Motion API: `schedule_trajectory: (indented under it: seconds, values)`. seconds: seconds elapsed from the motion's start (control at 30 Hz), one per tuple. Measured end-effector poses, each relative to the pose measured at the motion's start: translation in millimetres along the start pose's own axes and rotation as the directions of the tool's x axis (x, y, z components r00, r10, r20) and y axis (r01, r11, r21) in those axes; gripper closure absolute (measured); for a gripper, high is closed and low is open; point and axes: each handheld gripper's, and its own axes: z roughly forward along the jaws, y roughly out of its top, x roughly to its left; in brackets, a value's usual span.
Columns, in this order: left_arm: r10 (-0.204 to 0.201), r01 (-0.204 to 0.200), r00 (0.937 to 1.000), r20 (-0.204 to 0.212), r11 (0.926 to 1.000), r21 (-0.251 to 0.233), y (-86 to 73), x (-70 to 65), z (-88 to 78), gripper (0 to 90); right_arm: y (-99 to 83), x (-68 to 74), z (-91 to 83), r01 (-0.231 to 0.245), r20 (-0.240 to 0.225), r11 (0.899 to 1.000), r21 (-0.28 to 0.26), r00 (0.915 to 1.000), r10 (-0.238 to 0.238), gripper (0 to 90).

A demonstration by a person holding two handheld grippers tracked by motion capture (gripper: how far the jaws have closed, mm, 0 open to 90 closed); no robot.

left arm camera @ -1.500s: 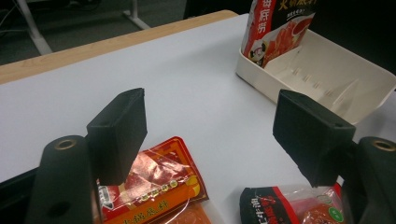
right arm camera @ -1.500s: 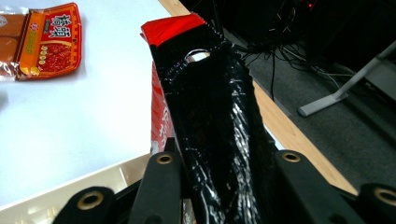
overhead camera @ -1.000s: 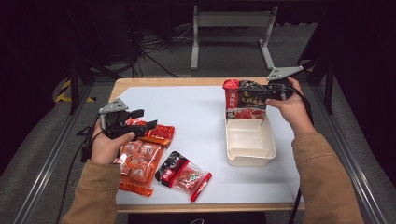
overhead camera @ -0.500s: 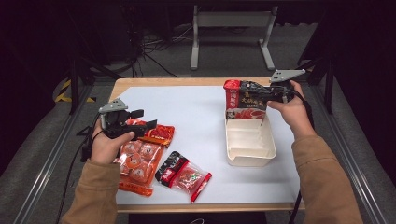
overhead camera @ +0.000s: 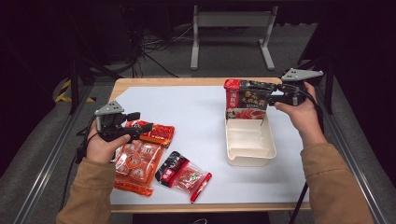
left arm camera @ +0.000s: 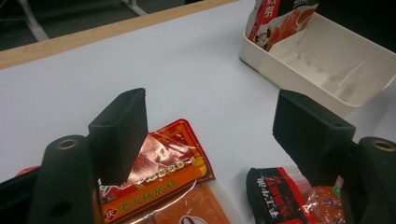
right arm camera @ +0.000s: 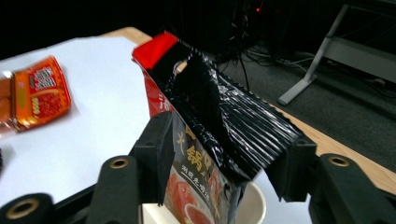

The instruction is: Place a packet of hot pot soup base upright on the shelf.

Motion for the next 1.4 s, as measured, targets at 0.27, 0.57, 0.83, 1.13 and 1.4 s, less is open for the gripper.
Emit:
schedule_trajectory:
  seconds: [0.27,0.57,0.83,1.13,1.4]
  values:
    - [0.014,-0.014,0.9999,-0.001,0.9998,-0.013,4.0,3.3,-0.4,28.9,-7.8,8.1,-27.4,-0.04,0.03,0.997,-0.072,0.9986,0.043,42.9]
    - [0.037,-0.037,0.9993,-0.004,0.9992,-0.014,8.2,3.2,4.0,31.5,-15.1,38.3,-53.1,-0.016,0.025,0.998,-0.053,0.9995,0.018,44.5]
    - [0.035,-0.035,0.9993,-0.009,0.9993,-0.009,9.0,3.4,5.5,31.4,-28.6,52.0,-63.6,-0.051,-0.001,0.996,-0.077,0.9987,0.051,50.0]
    - [0.042,-0.042,0.999,-0.016,0.9991,-0.007,7.9,2.9,5.9,31.0,-51.8,59.3,-74.7,-0.092,0.005,0.996,-0.014,0.9958,0.092,43.3]
    - [0.045,-0.046,0.9982,-0.041,0.9988,-0.019,5.8,6.5,1.5,29.1,-75.8,60.5,-67.8,-0.118,-0.012,0.993,-0.006,0.9929,0.118,38.3]
